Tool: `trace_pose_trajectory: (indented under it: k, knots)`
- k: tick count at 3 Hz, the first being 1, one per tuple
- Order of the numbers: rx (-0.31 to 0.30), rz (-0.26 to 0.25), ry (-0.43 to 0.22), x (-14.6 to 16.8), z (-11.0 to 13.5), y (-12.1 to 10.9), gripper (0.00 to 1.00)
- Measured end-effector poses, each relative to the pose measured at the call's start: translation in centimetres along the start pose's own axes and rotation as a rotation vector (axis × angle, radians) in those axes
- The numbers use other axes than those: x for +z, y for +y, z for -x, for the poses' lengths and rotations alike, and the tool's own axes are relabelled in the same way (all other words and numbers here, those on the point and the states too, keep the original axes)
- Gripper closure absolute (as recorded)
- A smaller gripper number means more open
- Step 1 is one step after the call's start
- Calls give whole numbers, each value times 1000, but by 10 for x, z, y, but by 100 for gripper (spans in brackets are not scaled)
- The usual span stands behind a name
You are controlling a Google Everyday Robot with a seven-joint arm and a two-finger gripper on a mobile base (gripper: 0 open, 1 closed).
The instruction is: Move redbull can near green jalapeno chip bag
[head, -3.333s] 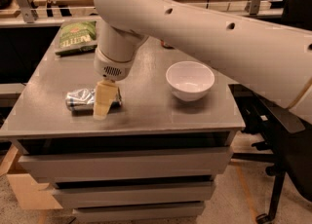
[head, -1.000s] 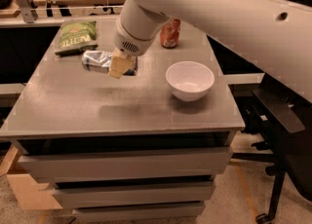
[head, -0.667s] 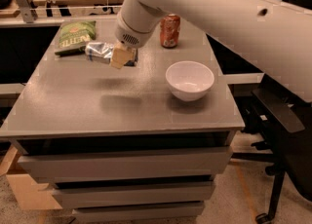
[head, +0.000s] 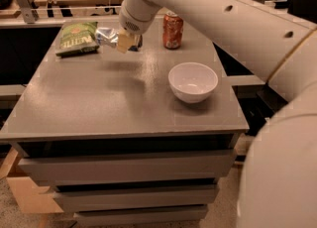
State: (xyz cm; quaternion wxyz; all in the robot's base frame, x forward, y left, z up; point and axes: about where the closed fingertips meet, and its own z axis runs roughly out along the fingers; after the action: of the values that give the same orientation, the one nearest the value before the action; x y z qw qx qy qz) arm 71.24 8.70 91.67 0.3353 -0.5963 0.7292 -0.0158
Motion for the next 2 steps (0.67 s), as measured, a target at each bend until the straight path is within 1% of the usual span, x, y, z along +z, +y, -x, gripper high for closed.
trace_pose_trajectory:
  k: [1, 2]
  knots:
    - [84, -20, 24, 26, -10, -29, 100]
    - [146, -20, 62, 50, -13, -47, 100]
